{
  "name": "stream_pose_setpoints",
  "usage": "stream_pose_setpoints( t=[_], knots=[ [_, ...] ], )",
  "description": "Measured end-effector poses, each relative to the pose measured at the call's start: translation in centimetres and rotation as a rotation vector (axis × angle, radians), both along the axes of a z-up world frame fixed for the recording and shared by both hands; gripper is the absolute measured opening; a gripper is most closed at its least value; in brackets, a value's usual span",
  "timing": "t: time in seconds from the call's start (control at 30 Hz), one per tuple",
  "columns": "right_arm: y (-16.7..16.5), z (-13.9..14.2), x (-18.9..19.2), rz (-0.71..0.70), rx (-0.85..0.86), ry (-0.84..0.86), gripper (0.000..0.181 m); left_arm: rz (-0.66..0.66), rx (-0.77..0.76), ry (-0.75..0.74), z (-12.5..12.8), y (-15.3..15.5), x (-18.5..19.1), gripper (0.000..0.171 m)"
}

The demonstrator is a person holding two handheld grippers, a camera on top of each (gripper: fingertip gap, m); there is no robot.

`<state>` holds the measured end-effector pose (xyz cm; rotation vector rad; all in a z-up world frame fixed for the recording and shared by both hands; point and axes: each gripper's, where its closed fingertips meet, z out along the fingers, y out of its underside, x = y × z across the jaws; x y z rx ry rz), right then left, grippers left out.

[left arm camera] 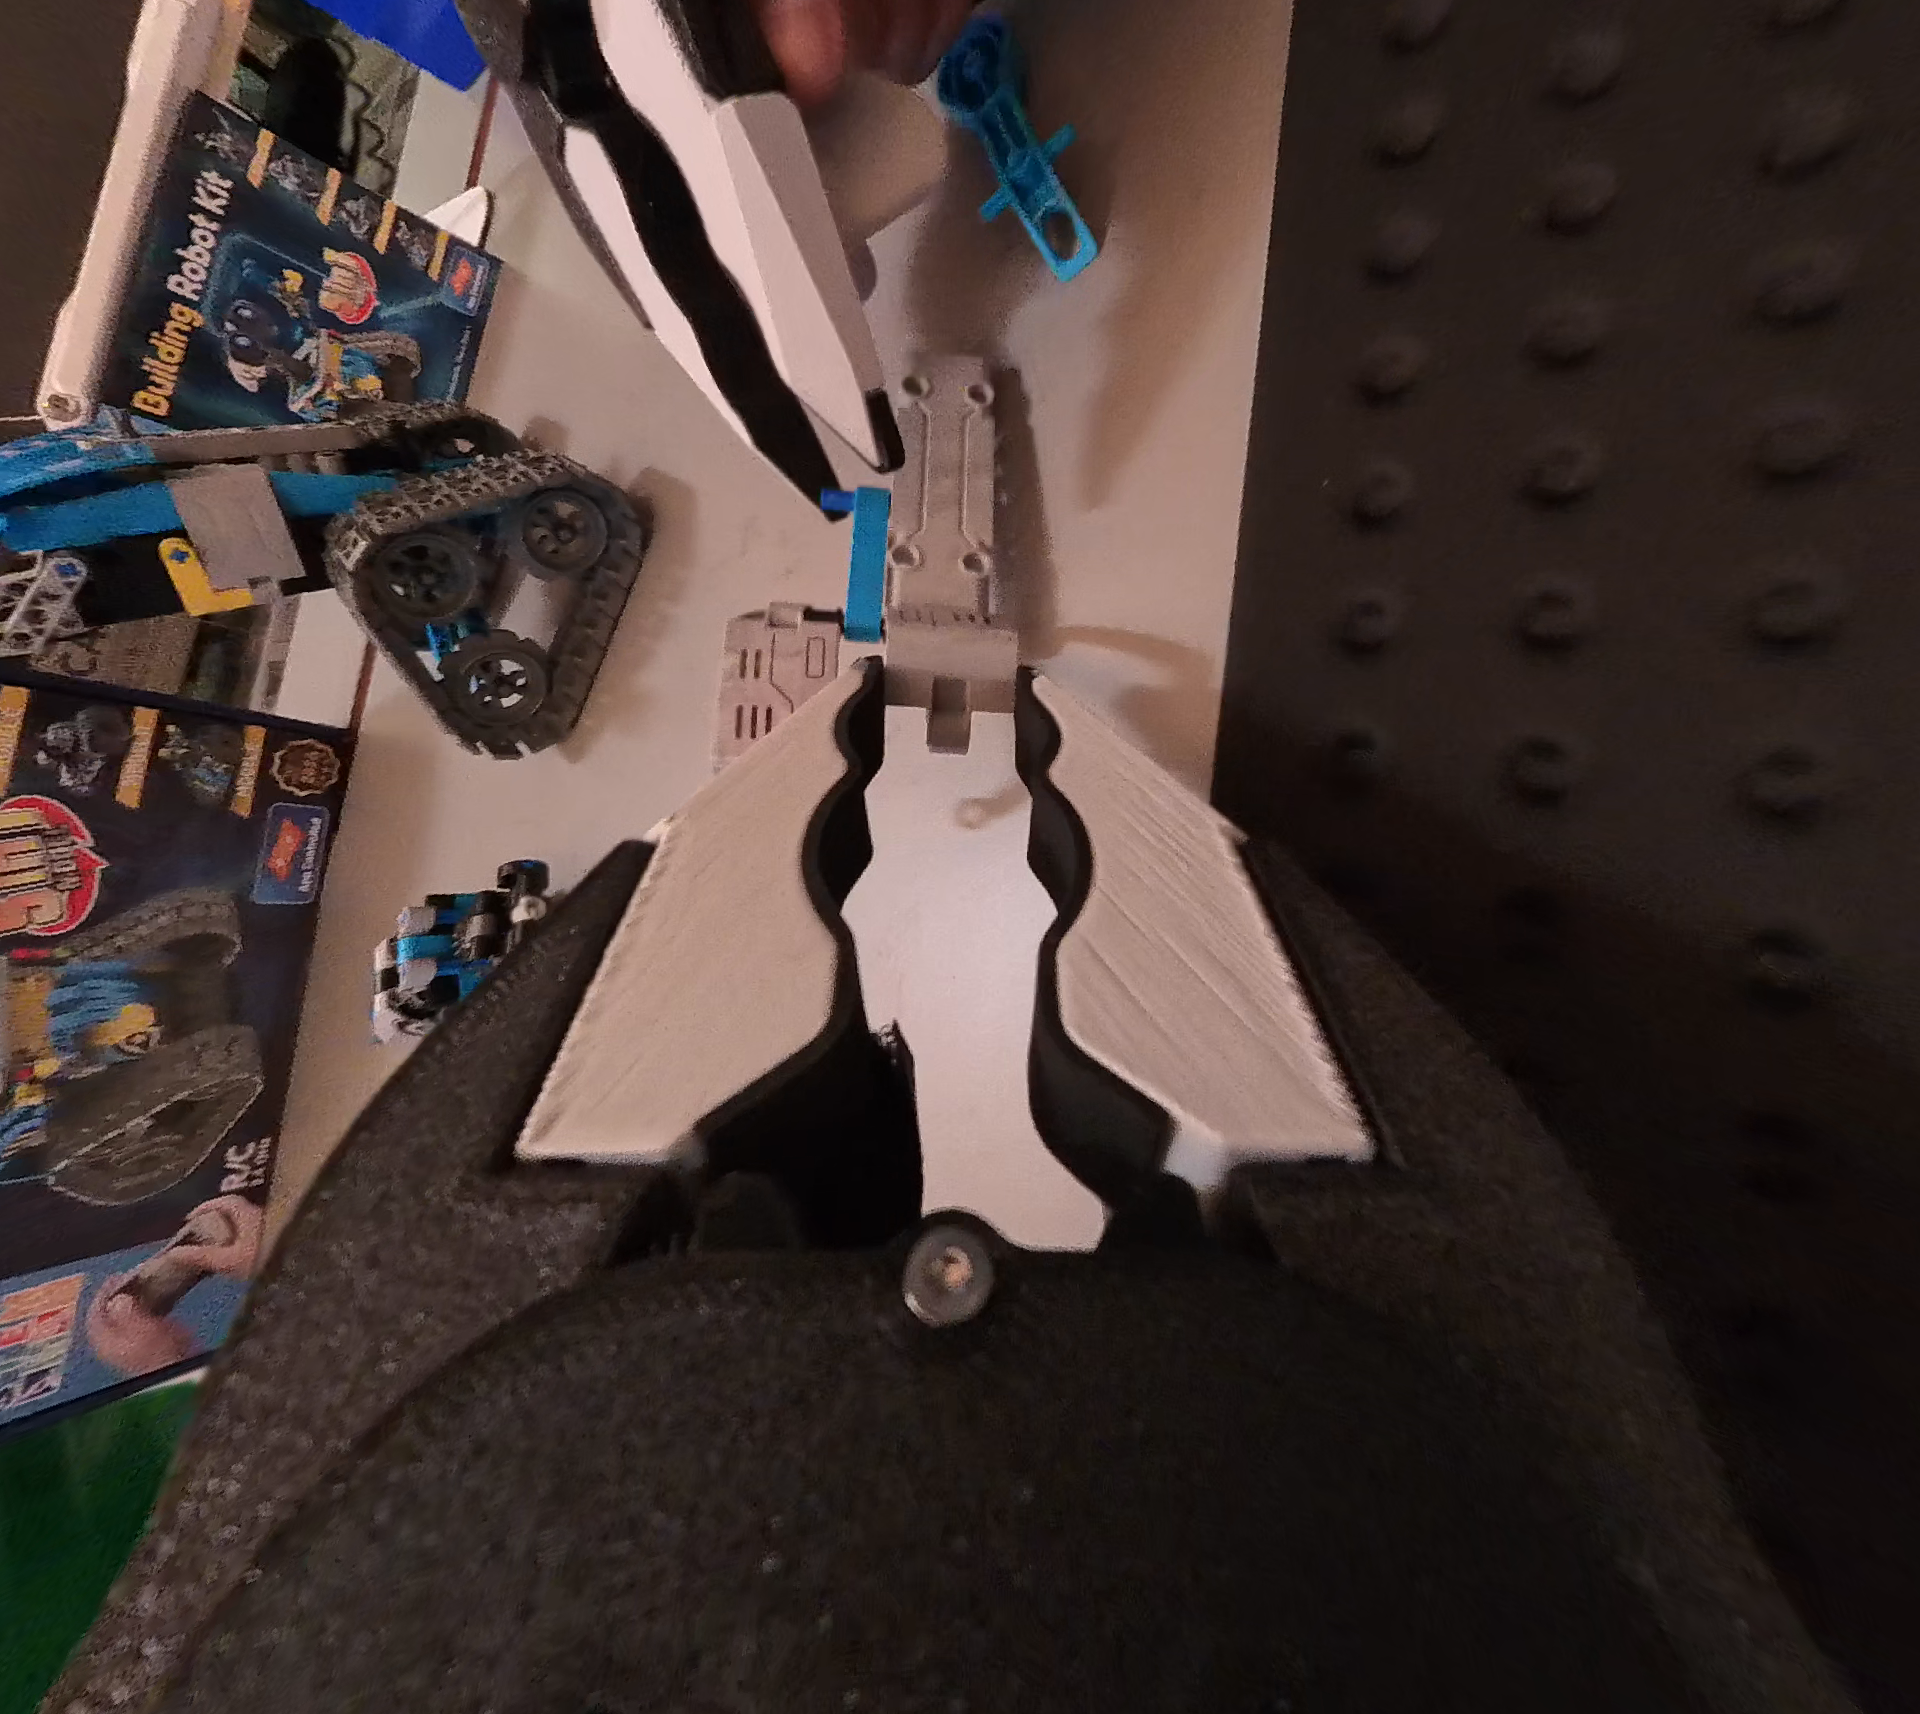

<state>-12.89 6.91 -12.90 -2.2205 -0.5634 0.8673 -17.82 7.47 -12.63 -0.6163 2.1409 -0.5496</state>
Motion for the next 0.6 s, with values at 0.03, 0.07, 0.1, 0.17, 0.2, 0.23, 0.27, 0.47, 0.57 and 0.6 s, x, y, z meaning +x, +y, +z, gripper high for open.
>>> stream_pose_setpoints(
  t=[0.03,0.07,0.1,0.17,0.2,0.23,0.27,0.47,0.57,0.6],
  knots=[
    [0.1,0.0,0.1,0.000,0.008,0.000,0.018,-0.002,-0.001,0.000,-0.1,0.1,0.0,0.024],
    [0.0,-0.1,0.1,0.000,0.009,-0.003,0.012,-0.007,-0.008,0.001,-0.1,0.1,-0.1,0.024],
    [0.0,-0.1,0.2,0.000,0.015,-0.001,0.007,-0.015,-0.014,0.000,-0.1,0.0,-0.2,0.024],
    [0.2,0.0,0.3,-0.016,0.037,0.011,0.007,-0.023,-0.009,-0.021,0.1,0.0,-0.1,0.024],
    [0.3,0.1,0.3,-0.017,0.043,0.013,0.006,-0.027,0.000,-0.030,0.1,0.0,0.0,0.024],
    [0.3,0.2,0.3,-0.015,0.061,0.009,0.006,-0.027,0.009,-0.038,0.2,0.0,0.0,0.024],
    [0.5,0.6,0.4,-0.021,0.093,0.002,0.006,-0.016,0.019,-0.048,0.3,0.3,0.1,0.024],
    [2.7,8.8,2.5,-0.223,0.378,0.316,0.002,0.347,-0.340,-0.311,6.7,6.1,2.1,0.027],
    [3.4,11.0,3.7,-0.333,0.452,0.424,0.002,0.406,-0.885,-0.308,9.0,6.4,2.9,0.048],
    [3.6,11.8,4.3,-0.381,0.481,0.476,0.001,0.380,-1.068,-0.252,9.1,5.7,3.4,0.056]
  ],
)
